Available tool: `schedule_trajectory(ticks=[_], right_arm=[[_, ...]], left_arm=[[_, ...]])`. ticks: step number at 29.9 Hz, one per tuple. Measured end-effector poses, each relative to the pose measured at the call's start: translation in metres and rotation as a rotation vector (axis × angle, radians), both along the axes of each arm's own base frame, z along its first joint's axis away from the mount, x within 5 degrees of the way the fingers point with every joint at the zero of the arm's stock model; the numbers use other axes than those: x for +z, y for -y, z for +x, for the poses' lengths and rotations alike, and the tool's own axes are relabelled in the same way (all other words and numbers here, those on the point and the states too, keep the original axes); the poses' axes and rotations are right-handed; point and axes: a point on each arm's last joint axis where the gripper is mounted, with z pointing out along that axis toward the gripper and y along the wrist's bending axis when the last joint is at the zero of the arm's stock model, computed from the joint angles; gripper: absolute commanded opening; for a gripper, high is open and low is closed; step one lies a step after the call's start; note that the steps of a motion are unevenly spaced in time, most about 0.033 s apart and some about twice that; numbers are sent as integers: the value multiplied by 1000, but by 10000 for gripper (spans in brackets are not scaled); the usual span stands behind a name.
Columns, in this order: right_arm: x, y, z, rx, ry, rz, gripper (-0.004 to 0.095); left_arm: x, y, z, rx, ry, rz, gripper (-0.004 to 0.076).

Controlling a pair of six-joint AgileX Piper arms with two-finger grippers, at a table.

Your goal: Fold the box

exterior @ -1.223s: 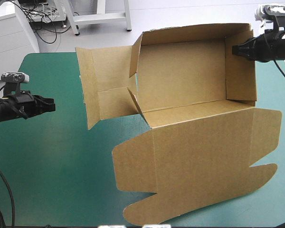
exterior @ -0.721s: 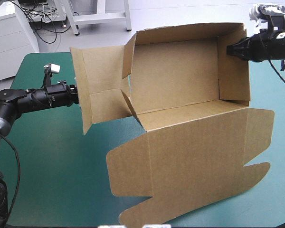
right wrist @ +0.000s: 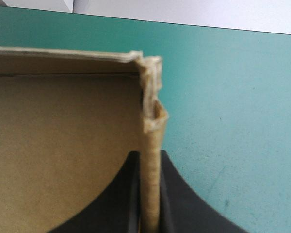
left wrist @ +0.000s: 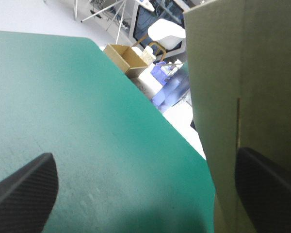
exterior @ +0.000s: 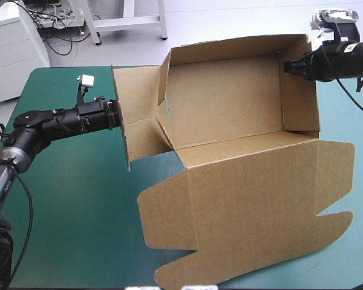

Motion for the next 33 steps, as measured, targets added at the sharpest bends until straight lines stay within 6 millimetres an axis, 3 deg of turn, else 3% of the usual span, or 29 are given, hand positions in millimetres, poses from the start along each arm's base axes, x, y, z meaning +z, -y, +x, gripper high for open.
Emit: schedule_trajectory(ticks=[5,16,24,33], right_arm=[[-1,-4,2,-31,3,-22,-15],[2,-37,5,-60,73,-86,-15],[3,-36,6,-96,77,-87,-15],[4,-34,7,-117,91,-81,-15]], left_arm=[[3,0,1,12,2,-30,711],[3,16,-3,-36,14,-32,711],[9,18,-6,-38,52,-48,711],[36,35,-11,-97,152,-51,710]])
